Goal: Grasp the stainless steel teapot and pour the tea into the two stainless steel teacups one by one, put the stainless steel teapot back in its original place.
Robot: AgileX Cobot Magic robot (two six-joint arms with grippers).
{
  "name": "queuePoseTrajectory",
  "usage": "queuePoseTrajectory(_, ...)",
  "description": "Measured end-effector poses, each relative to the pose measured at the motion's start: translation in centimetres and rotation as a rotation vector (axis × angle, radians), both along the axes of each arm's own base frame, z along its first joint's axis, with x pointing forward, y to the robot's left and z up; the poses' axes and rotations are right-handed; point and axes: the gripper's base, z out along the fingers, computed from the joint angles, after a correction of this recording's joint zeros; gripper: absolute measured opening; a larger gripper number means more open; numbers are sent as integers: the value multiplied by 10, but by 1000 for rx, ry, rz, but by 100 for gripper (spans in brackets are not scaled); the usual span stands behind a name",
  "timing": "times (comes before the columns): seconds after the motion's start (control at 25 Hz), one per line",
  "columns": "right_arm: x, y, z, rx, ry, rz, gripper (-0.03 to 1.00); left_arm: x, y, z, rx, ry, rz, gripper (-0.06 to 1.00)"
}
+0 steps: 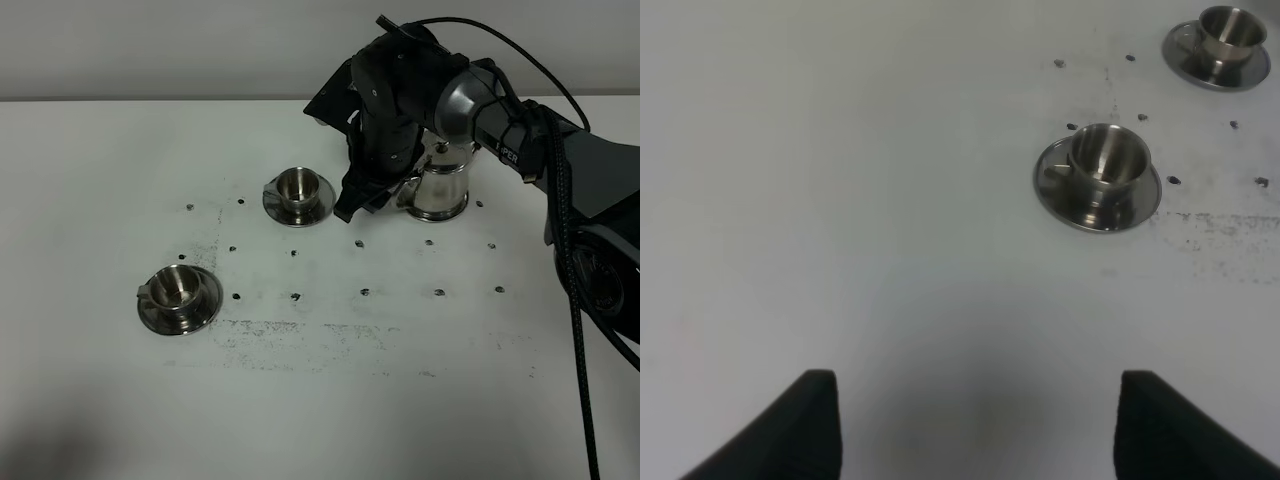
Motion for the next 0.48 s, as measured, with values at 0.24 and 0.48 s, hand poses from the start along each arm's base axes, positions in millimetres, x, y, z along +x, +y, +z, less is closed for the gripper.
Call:
queuePoseTrajectory(0.24,-4,-3,2,-27,42,-10,45,0,0,0,0,0,0,56)
queuePoseTrajectory(0.48,-9,-1,25,20,23,-15,45,0,0,0,0,0,0,56)
